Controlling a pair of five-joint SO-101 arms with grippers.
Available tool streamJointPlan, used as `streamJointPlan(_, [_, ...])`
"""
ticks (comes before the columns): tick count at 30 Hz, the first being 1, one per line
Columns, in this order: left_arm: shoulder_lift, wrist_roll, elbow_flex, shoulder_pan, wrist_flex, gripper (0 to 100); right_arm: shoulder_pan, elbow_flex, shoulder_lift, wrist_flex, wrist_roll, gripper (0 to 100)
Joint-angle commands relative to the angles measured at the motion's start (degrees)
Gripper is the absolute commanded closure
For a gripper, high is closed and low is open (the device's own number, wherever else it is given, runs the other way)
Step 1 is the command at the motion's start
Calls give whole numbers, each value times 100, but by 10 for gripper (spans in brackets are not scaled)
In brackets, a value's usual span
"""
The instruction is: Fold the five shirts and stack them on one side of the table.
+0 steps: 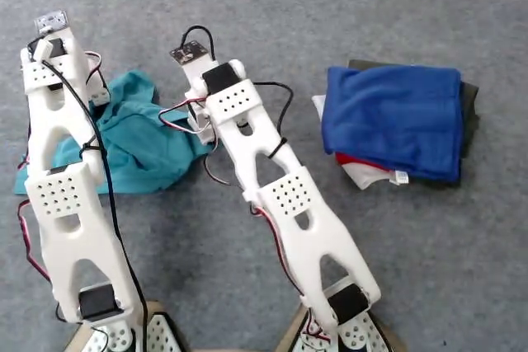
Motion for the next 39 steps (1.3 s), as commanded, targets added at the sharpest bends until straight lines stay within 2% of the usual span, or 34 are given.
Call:
streamJointPlan(1, [-132,70,-497,-75,413,745,220,-48,-505,79,-44,984])
streamJointPlan(7, [-79,70,-1490,-374,1248,726,747,611,-1833,88,-35,984])
streamJointPlan(13, [-79,26,-1710,-901,1486,729,923,3204,-3934,88,0,984])
streamJointPlan(18, [-79,-132,-1086,-1341,1486,729,1073,5807,-5956,79,589,984])
streamJointPlan(24, [-123,-387,-57,-1323,1486,730,1662,7890,-8171,79,1266,984])
streamJointPlan(29, [-132,-387,743,-1182,1486,762,2365,8690,-9578,79,1468,984])
streamJointPlan(34, [-141,-387,1455,-1147,1495,977,2716,9182,-10316,79,1600,984])
streamJointPlan(37, [-167,-484,2035,-1156,1495,975,2708,9332,-10413,79,1600,984])
streamJointPlan(39, [-387,-879,2448,-1191,1495,970,2708,9323,-10413,79,1618,984])
